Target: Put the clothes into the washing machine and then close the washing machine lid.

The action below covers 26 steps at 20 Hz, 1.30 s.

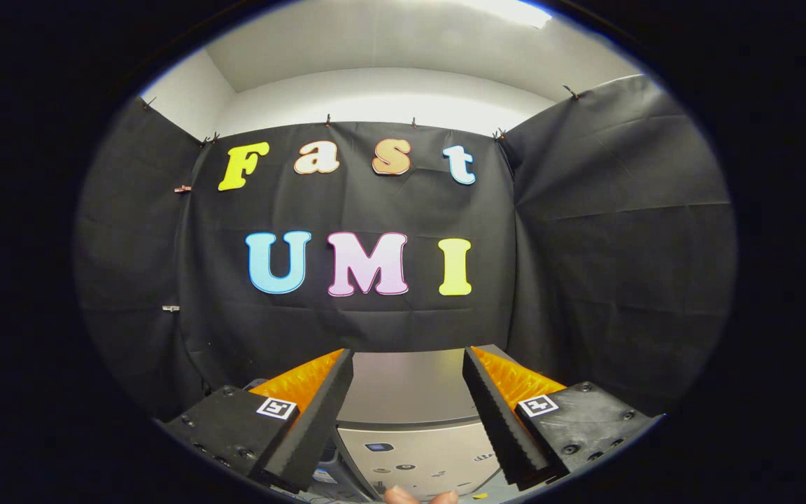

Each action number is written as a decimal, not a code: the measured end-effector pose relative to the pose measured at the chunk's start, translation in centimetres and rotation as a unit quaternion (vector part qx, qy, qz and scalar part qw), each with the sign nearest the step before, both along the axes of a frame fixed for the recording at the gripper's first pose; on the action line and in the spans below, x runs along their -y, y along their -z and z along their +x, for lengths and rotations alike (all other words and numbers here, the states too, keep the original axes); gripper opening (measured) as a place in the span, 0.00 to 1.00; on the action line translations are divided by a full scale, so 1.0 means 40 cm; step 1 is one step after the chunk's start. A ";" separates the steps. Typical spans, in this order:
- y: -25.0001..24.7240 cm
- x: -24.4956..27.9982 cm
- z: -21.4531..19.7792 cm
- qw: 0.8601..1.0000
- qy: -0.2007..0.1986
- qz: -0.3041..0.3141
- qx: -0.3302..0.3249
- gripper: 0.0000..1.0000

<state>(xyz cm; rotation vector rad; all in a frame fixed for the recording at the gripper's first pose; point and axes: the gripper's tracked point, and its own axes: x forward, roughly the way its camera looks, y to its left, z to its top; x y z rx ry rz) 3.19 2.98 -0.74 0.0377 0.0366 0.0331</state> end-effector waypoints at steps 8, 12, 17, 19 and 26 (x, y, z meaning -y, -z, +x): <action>-0.004 -0.024 -0.004 1.000 -0.006 0.007 0.001 0.99; -0.006 -0.013 -0.007 1.000 0.002 0.000 0.001 0.99; 0.014 -0.019 -0.010 1.000 0.000 -0.007 -0.007 0.99; -0.004 -0.020 -0.013 1.000 0.002 -0.004 -0.001 0.99; -0.016 -0.045 -0.027 1.000 -0.003 -0.008 0.007 0.99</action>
